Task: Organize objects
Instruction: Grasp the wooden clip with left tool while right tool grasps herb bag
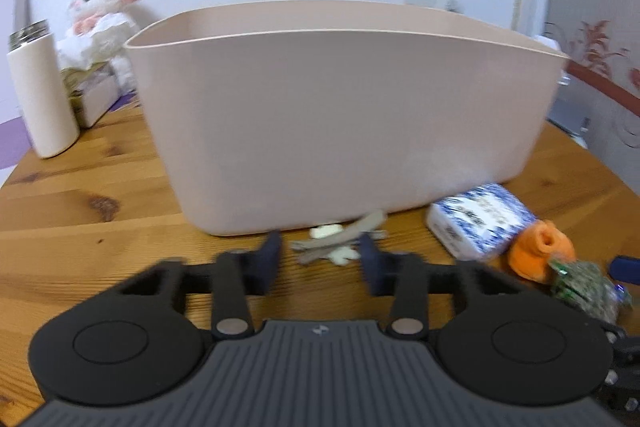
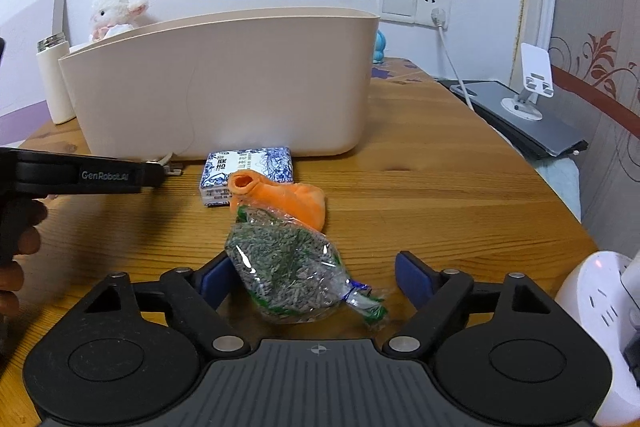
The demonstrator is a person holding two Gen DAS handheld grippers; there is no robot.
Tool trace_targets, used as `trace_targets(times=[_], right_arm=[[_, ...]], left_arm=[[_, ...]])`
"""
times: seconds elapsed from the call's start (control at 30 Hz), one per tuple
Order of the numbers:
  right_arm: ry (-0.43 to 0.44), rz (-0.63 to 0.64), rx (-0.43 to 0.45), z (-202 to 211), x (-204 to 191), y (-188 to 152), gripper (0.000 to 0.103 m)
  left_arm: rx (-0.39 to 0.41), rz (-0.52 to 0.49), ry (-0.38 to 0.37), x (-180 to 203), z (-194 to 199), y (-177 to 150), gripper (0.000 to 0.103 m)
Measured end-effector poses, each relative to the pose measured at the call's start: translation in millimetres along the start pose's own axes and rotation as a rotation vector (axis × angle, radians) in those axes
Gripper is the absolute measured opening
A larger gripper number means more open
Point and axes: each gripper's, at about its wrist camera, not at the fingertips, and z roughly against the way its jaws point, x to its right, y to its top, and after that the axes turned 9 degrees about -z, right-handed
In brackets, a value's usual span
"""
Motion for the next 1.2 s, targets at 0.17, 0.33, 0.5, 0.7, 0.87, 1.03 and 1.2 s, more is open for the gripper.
trace_targets(times=[0.17, 0.33, 0.5, 0.7, 0.87, 1.03, 1.2], right_arm=[[-0.007, -0.002, -0.021, 8, -6, -1, 0.066], [0.001, 0.000, -0.022, 12, -3, -4, 0.067], [0.003, 0.011, -0.025, 13, 0, -3, 0.071], [-0.006, -0.016, -0.017, 6, 9, 2, 0.075], [0.007, -0.020, -0.013, 5, 12, 4, 0.063], [0.021, -0.054, -0.008, 8, 17, 3, 0.054], [0.048, -0.066, -0.021, 10, 15, 3, 0.053]], left_arm=[[0.002, -0.004, -0.016, -2, -1, 1, 0.038], [-0.044, 0.013, 0.036, 1, -8, 4, 0.100], [-0.065, 0.012, 0.032, 2, -13, 7, 0.103], [-0.076, 0.072, 0.107, 3, -23, 13, 0.103], [-0.075, 0.086, 0.123, -1, -25, 15, 0.102], [-0.049, 0.079, 0.119, -3, -16, 16, 0.059], [-0.037, 0.071, 0.095, -6, -11, 14, 0.045]])
